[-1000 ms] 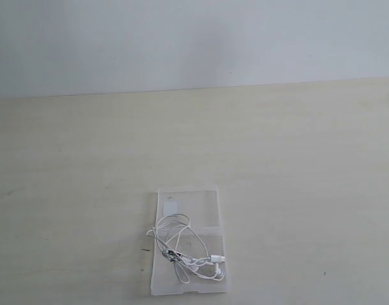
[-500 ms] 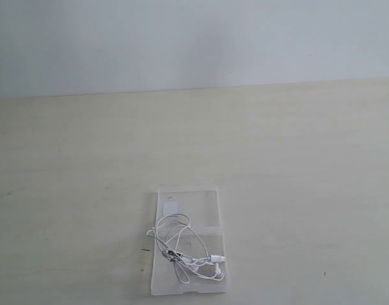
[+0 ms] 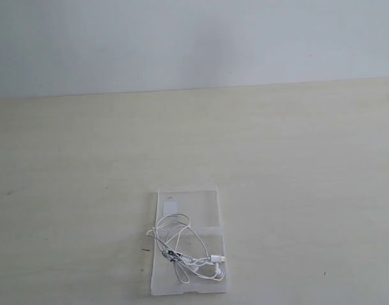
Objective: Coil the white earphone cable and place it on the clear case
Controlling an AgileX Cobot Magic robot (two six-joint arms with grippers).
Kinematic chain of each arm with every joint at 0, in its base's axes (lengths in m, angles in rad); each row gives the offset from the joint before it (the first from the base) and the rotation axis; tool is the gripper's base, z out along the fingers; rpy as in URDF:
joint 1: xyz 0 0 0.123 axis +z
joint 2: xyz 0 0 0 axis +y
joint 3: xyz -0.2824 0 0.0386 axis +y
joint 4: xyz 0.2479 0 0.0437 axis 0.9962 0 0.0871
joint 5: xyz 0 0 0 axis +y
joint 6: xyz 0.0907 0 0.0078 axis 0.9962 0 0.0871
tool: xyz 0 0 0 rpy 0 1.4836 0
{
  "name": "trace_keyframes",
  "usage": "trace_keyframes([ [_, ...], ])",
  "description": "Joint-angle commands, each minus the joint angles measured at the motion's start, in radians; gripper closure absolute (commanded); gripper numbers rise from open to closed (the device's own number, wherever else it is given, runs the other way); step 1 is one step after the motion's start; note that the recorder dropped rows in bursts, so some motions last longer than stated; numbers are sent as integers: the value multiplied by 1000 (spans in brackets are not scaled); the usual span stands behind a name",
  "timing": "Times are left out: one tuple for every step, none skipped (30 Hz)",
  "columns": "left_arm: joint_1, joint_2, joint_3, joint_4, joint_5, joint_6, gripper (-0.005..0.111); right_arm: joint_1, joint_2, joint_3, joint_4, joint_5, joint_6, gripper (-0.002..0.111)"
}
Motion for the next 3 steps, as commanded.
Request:
trace_keyframes([
  [2, -7, -1, 6, -3, -6, 107, -3, -6, 6, 1, -10, -4, 108],
  [2, -7, -1, 6, -3, -6, 107, -3, -6, 6, 1, -10, -4, 108],
  [2, -7, -1, 6, -3, -6, 107, -3, -6, 6, 1, -10, -4, 108],
])
